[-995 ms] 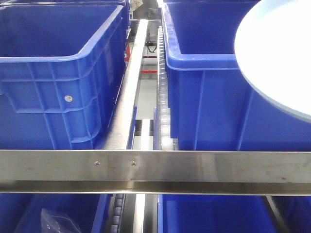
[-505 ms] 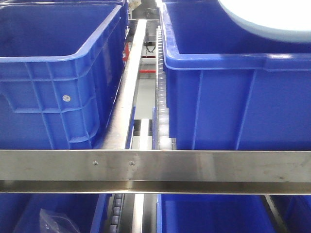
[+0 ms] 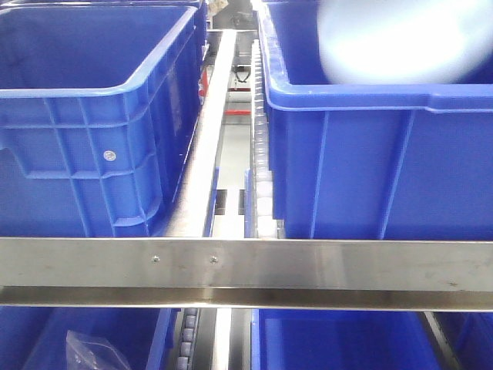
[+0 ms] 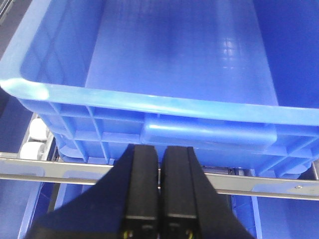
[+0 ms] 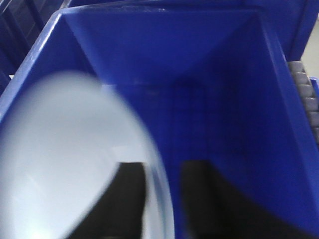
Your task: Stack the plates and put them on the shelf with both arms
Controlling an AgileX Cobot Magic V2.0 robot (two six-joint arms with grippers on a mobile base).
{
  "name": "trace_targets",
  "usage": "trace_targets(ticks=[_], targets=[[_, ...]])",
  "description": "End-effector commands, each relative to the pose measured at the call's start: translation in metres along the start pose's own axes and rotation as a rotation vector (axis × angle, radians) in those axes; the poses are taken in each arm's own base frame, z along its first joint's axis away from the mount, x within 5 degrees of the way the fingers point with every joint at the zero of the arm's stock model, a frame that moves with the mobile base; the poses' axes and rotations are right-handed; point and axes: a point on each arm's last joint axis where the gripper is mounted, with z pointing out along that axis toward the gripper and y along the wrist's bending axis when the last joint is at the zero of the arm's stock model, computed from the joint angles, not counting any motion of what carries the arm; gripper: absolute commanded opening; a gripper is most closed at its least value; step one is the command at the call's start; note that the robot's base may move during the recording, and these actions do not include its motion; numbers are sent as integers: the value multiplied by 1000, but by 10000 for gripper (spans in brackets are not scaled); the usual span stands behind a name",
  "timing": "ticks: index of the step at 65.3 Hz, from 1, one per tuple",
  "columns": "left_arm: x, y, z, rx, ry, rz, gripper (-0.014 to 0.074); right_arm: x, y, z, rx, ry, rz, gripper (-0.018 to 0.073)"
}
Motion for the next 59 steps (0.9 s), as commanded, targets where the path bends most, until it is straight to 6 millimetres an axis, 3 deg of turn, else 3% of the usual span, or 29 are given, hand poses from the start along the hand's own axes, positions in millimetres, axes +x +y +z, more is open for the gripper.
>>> trace_targets(ticks=[1, 10, 17, 23, 28, 29, 32, 46, 59], targets=[[-16, -3, -4, 21, -104, -2, 85, -28, 2, -12, -23, -171, -4, 554], [-16, -3, -4, 21, -104, -2, 85, -26, 1, -15, -15, -142, -3, 517], [-16, -3, -4, 21, -104, -2, 85, -22, 0, -28, -13, -142, -3, 448], [-16, -3, -4, 21, -104, -2, 85, -10, -1, -47, -18, -162, -3, 286], [-16, -3, -4, 21, -104, -2, 85, 4, -3, -69, -23, -185, -3, 38], [-16, -3, -4, 21, -104, -2, 85, 6, -3, -75, -25, -197, -2, 27], [-16, -3, -4, 21, -104, -2, 85, 20, -4, -82, -30, -203, -2, 75], [-16, -3, -4, 21, -104, -2, 85, 82, -9, -121, -56, -280, -4, 57], [-16, -3, -4, 21, -104, -2, 85, 116, -13, -143, -57, -295, -4, 57]])
